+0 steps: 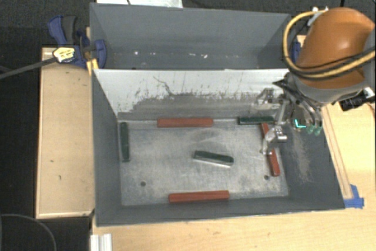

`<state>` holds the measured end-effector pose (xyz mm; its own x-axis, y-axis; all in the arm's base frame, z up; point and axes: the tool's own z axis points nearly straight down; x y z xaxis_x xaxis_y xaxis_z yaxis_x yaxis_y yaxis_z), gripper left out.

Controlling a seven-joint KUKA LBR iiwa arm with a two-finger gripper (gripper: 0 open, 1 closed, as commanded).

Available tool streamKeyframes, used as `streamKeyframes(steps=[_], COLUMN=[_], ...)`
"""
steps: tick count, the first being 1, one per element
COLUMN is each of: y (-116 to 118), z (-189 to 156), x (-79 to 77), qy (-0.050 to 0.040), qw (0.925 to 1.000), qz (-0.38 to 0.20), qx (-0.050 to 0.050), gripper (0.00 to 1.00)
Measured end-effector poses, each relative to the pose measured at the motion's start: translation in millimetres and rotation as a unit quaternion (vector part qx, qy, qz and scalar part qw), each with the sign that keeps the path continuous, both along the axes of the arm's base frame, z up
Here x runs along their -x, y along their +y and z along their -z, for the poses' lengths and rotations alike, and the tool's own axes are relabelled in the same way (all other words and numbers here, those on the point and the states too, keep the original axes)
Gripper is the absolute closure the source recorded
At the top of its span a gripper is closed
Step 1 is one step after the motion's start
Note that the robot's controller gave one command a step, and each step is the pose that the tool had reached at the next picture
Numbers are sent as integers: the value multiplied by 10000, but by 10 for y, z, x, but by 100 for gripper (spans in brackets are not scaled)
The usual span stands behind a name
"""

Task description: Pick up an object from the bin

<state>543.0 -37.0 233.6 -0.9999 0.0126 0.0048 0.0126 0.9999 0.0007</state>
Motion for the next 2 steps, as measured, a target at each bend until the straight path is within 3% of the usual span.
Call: streamKeyframes(steps=[2], y=[3], z=[-30], x=[-19], qy=[-44], qw=[10000], qz=[-13], qx=[4], gripper=[0])
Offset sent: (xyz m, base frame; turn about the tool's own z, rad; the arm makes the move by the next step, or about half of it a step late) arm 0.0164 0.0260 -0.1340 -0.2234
